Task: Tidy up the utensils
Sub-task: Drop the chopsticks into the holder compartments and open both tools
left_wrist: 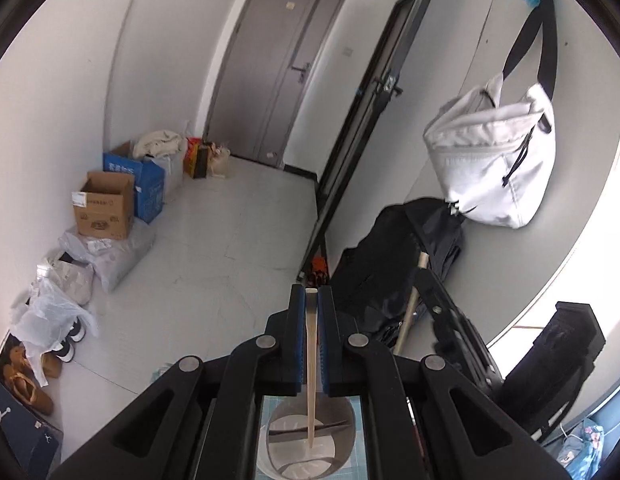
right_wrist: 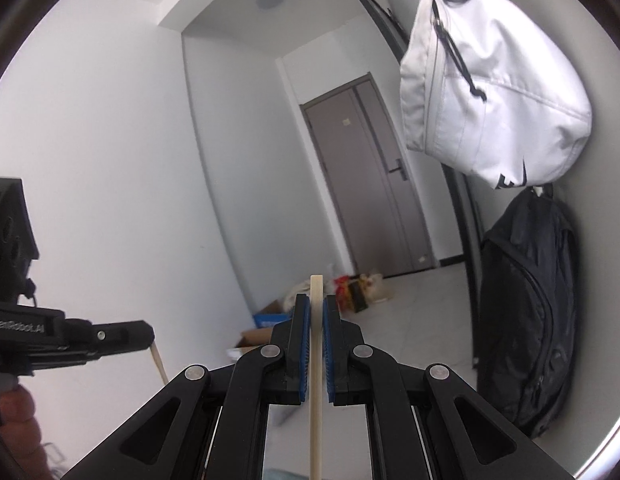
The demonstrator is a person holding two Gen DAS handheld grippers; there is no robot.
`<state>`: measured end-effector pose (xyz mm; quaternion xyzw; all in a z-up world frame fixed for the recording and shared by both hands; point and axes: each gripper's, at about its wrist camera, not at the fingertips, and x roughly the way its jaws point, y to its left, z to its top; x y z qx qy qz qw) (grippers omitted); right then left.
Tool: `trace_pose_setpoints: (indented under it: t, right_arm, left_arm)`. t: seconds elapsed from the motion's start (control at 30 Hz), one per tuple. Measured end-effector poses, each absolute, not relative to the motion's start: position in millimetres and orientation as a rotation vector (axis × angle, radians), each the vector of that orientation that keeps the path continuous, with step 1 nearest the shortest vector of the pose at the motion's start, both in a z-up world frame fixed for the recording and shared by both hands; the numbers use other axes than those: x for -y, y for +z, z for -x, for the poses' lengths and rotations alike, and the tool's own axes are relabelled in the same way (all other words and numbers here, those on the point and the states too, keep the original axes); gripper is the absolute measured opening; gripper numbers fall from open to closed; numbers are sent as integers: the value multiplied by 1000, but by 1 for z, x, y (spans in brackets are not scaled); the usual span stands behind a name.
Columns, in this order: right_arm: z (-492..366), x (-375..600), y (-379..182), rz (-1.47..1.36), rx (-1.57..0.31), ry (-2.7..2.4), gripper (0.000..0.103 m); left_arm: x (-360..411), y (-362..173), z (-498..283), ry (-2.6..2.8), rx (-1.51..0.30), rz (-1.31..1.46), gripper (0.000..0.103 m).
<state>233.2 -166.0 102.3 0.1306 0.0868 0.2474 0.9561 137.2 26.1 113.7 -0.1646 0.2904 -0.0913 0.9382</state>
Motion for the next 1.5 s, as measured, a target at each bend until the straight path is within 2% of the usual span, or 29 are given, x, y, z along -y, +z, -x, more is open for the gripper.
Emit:
trace_pose_setpoints:
  t: [0.4, 0.9, 1.33, 1.4, 1.47, 1.5]
  right_arm:
    - [-266, 151, 63, -244, -191, 445, 6]
    - [-239, 147, 56, -158, -157, 449, 6]
    - [-186, 164, 50, -134, -236, 601, 6]
    - [-179, 166, 50, -136, -268, 630, 9]
    - [-174, 169, 51, -143, -306, 644, 11]
    - [-169, 172, 52, -153, -317, 649, 12]
  left_arm:
    - [-26, 101, -158, -161, -568, 327, 2]
    - [-5, 77, -153, -186, -609, 234, 2]
    - [4, 63, -153, -316, -776, 278, 2]
    - [4, 67, -150, -313, -796, 281, 6]
    - [1, 74, -146, -309, -801, 302, 27]
    - [-1, 77, -143, -306, -792, 311, 33]
